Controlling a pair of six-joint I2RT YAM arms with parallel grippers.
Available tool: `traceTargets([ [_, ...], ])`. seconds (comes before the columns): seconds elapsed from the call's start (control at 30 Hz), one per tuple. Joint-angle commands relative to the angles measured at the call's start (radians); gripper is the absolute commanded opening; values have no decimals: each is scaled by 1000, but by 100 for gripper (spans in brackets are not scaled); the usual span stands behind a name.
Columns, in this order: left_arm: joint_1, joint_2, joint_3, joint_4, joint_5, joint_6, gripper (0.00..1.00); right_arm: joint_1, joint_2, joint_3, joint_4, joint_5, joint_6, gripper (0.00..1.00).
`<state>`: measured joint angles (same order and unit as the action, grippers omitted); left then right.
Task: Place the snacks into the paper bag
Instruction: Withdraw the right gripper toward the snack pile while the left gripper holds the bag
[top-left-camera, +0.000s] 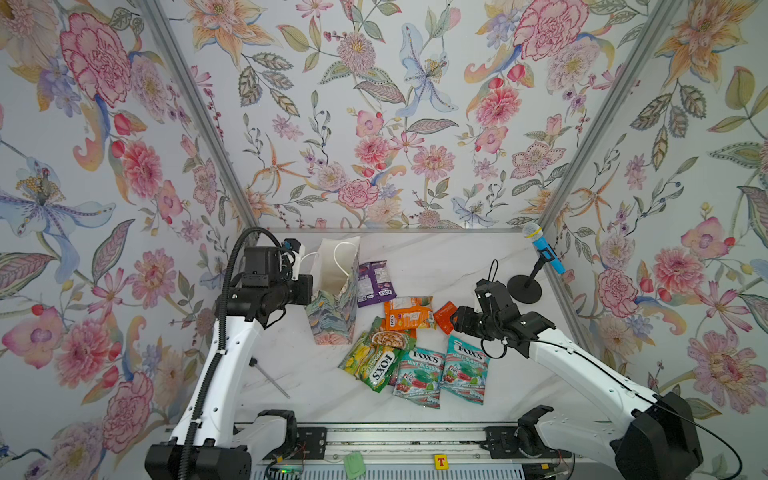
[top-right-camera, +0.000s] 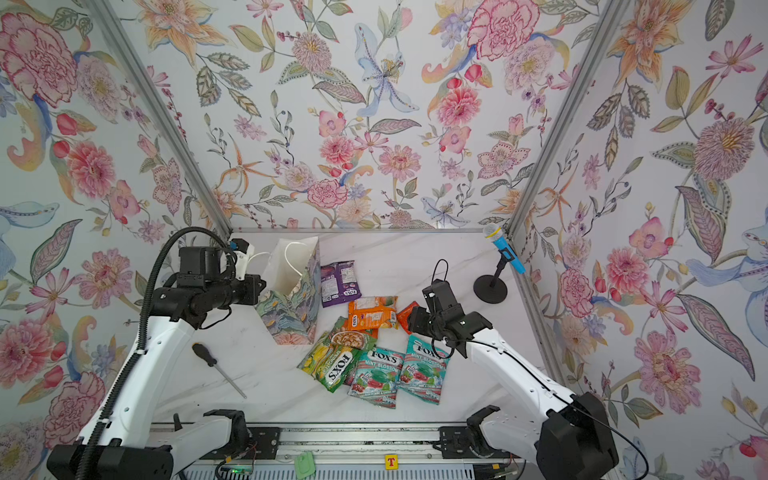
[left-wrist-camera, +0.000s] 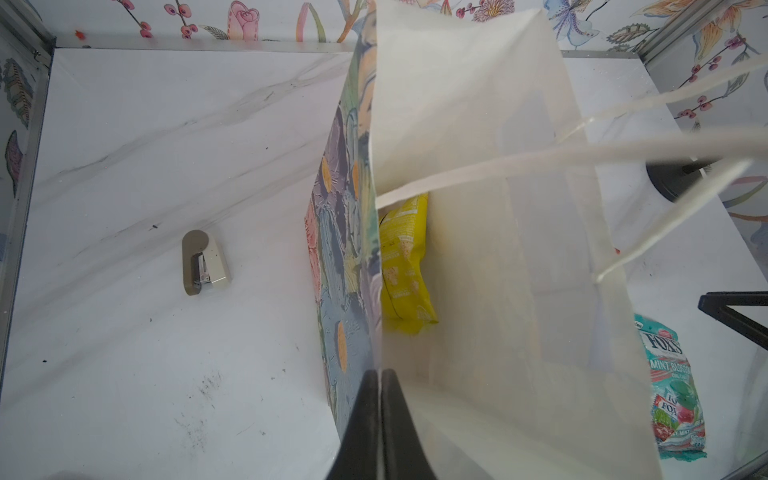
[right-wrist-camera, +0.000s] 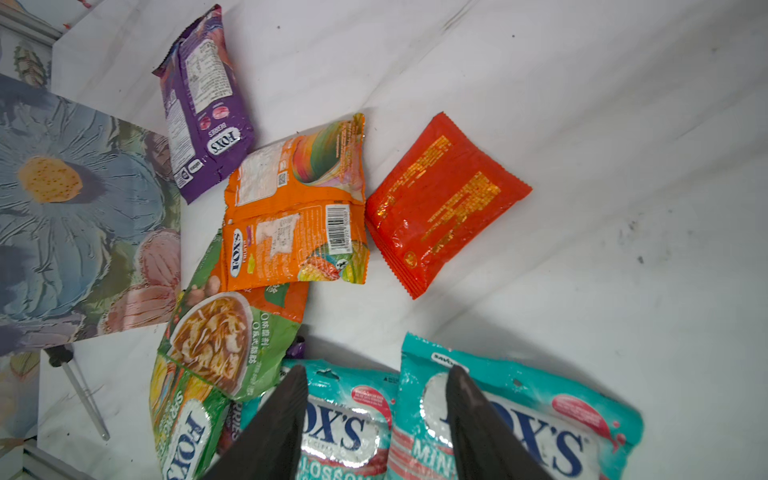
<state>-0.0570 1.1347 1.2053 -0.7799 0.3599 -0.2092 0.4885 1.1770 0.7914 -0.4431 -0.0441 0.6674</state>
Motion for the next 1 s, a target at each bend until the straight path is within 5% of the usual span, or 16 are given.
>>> traceTargets([
  [0.0,10,-9,-20,11,-6,-13,5,-45,10,-34,82,-31,-4,56],
  [0.43,11,-12,-23,14,-2,-9,5,-213,114,-191,378,-232,91,56],
  [0.97,11,-5,-26,18,-3,-4,5,-251,320,-233,605,-262,168,56],
])
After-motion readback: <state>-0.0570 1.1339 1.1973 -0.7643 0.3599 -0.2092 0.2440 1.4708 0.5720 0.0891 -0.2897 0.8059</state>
